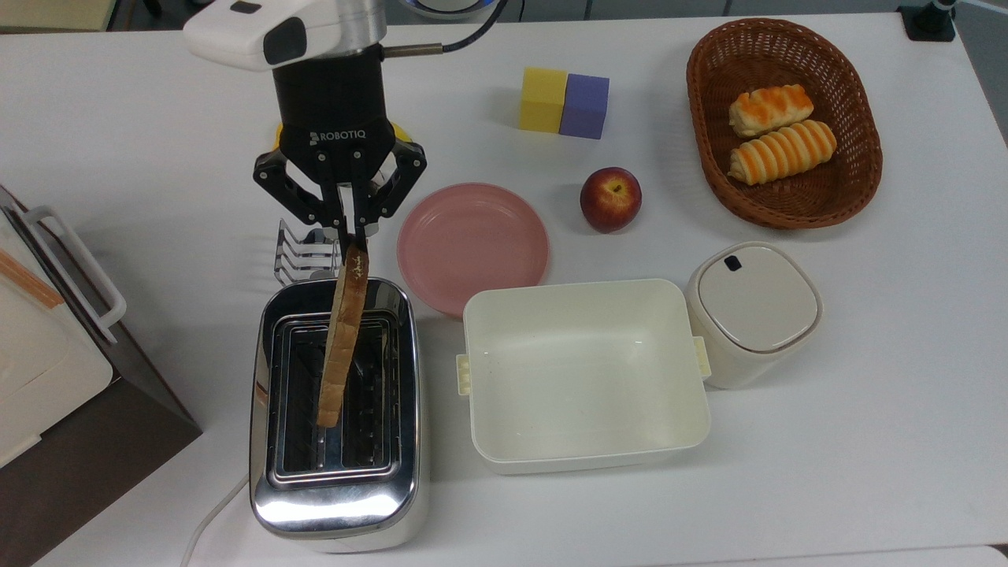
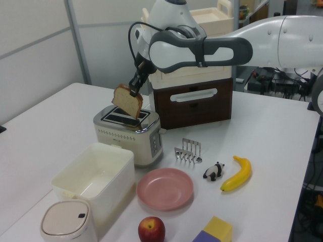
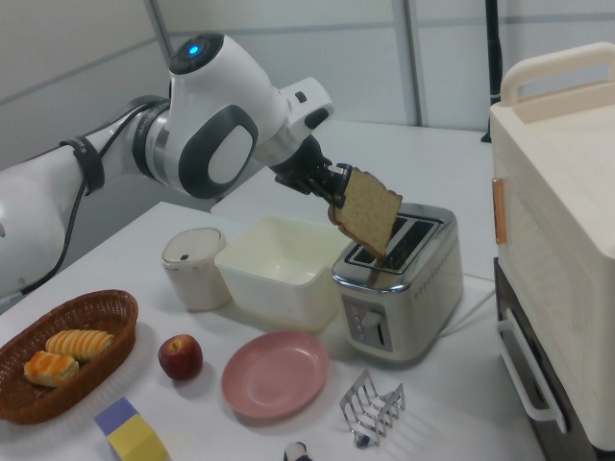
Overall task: Put the bread in the toaster
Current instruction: 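Carry the bread slice over the toaster slot and align it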
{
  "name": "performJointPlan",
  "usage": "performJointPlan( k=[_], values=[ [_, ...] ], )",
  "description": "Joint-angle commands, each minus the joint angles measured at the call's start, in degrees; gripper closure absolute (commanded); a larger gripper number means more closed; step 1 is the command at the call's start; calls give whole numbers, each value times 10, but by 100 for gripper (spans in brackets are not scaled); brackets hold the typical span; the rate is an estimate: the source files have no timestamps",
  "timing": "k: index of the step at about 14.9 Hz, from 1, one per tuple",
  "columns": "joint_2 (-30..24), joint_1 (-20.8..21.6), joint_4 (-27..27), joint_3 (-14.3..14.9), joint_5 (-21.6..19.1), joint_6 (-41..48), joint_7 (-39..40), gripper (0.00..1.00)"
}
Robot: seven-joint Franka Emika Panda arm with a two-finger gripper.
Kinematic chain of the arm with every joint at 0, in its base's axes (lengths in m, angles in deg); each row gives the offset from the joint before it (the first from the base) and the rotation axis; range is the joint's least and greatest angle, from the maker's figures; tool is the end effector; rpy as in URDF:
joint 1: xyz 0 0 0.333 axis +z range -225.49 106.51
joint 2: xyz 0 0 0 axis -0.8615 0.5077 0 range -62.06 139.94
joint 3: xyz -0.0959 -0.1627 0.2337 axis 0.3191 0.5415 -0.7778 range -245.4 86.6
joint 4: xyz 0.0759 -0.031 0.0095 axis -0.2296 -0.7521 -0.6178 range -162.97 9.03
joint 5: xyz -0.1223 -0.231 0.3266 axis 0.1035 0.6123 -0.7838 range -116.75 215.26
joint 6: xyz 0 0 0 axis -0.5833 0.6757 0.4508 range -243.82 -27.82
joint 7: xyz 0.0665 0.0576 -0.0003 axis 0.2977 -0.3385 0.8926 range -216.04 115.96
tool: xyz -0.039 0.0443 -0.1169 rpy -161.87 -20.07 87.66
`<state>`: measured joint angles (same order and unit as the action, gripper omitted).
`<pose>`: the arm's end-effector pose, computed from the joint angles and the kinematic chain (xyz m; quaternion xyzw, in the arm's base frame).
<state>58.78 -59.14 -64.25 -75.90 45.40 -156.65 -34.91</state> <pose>0.7385 -0.0301 0.5514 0.9596 0.0923 0.2650 0.0208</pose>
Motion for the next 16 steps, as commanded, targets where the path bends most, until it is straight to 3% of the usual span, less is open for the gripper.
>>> performJointPlan(
  k=[1, 9, 16],
  values=[
    [6, 2, 8, 2, -13, -18, 17, 94],
    [4, 3, -1, -22, -12, -20, 24, 93],
    [5, 2, -17, -22, -11, -20, 42, 89]
  ],
)
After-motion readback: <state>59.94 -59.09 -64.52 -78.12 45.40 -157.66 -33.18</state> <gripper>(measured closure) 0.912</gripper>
